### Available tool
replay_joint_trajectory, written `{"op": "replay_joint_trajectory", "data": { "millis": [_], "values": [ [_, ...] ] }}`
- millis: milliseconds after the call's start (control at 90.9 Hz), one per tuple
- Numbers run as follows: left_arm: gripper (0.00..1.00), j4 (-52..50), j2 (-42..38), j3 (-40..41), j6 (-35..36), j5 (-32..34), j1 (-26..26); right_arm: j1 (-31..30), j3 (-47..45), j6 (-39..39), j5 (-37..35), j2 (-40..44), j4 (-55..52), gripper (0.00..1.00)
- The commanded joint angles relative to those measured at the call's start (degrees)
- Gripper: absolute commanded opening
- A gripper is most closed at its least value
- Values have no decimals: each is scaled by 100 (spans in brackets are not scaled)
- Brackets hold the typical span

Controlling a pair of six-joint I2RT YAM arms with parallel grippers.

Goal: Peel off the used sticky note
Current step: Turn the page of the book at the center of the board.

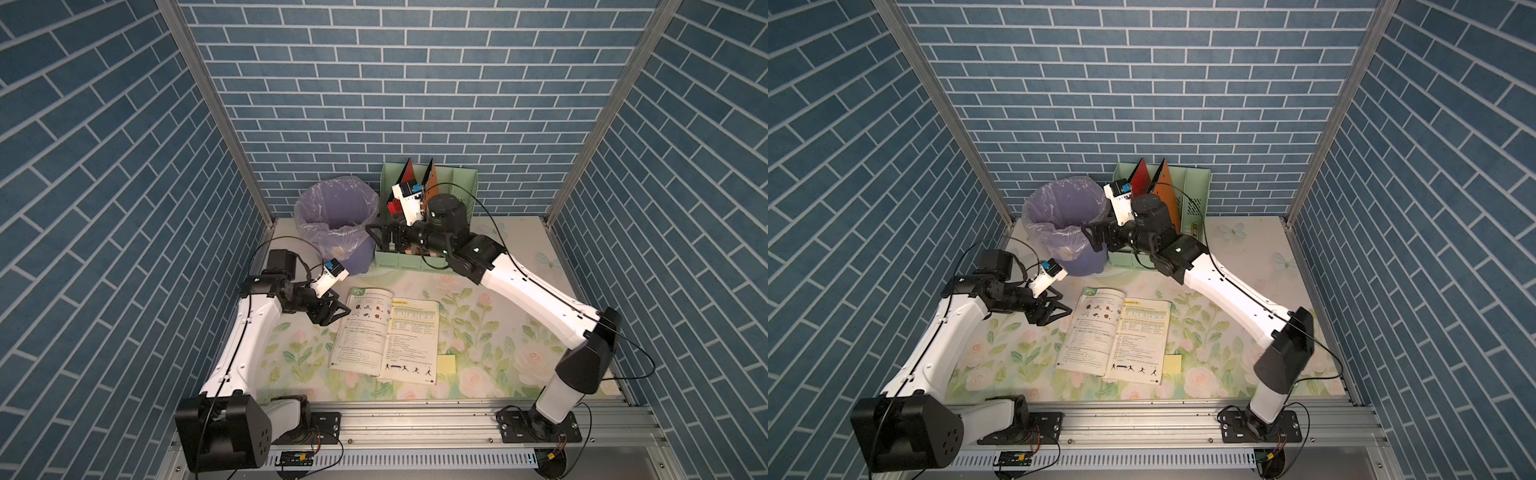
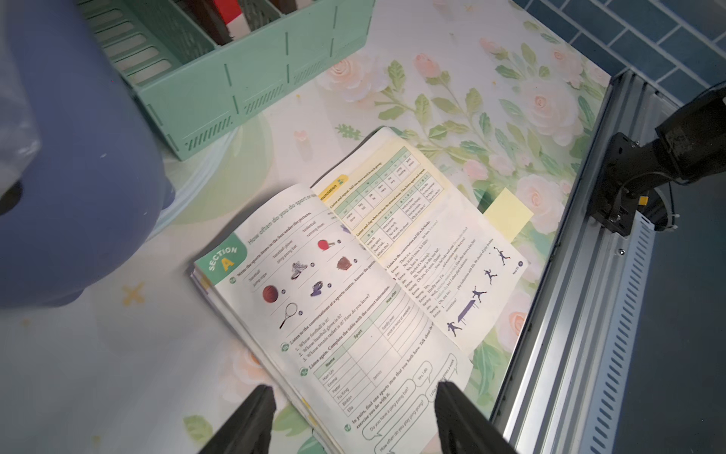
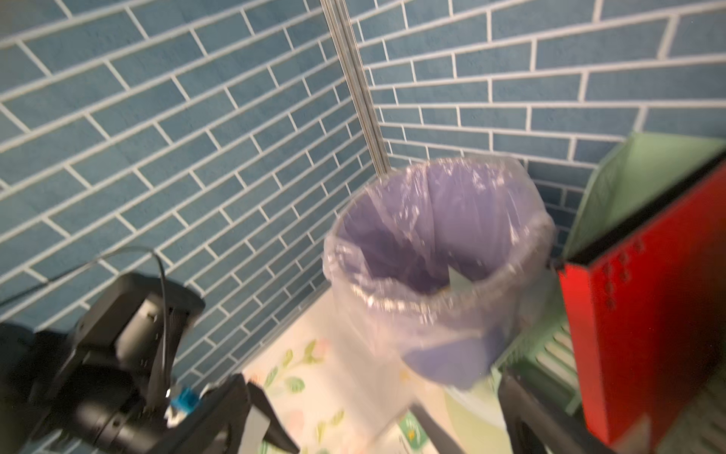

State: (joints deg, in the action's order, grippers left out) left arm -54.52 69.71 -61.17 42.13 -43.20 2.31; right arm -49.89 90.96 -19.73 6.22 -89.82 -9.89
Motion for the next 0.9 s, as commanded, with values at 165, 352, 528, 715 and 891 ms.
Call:
{"op": "replay_joint_trajectory", "data": {
  "millis": [165, 352, 528, 715, 891],
  "values": [
    [66, 730, 578, 98, -703, 1111, 1376, -132, -3451, -2441, -753, 2637, -1015, 84],
    [63, 892, 697, 656, -413, 1861, 1387, -1507, -4869, -4108, -890, 3231, -673, 83],
    [61, 1103, 820, 1174, -251, 2386, 1378, -1958, -5896, -4807, -538, 2993, 269, 84],
    [58, 1463, 920, 1424, -391, 2704, 1491, -1930, -6254, -4863, -429, 2695, 655, 85],
    [57, 1694, 1031, 1701, -399, 3028, 1772, -1784, -6479, -4923, -405, 2580, 932, 83]
  ]
}}
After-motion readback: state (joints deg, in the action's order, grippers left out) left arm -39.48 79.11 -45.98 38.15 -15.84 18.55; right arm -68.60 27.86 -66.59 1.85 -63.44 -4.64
